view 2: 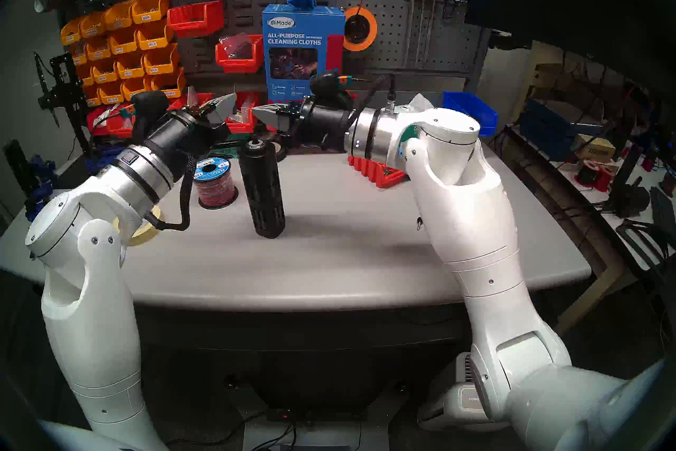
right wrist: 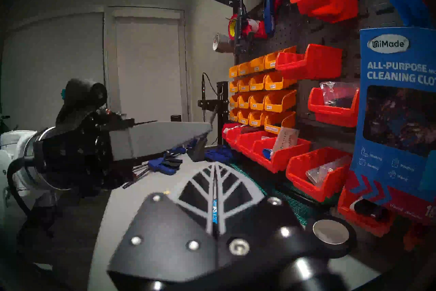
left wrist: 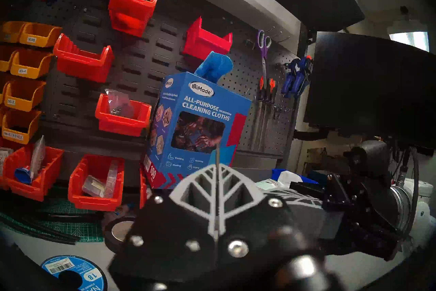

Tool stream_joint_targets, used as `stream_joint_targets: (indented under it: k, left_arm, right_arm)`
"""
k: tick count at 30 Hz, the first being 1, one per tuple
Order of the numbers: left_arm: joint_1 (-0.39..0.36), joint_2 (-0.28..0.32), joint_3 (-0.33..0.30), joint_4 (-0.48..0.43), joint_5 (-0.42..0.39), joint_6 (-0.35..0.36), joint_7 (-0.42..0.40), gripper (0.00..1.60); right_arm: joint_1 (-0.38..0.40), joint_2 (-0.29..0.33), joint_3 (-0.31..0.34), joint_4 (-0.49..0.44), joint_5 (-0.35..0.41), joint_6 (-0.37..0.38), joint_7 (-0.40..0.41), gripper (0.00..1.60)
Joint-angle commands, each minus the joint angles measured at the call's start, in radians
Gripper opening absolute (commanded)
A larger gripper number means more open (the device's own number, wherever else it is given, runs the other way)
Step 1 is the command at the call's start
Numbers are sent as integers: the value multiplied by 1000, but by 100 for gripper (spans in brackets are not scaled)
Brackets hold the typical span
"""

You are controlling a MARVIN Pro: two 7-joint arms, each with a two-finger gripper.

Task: Pick a screwdriver bit and insert it into the screwdriver

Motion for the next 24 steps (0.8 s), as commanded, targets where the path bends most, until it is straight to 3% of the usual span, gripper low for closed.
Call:
stream_joint_targets:
  k: [1,24]
  left_arm:
    - [-6,2,-5,-40,-26,16,-7,0]
    - [13,8,-56,-40,-78,55,-83,0]
  right_arm:
    - [44,-8,15,-14,4,-11,2,0]
    - [141,-33,-31,62,-16,-21,27,0]
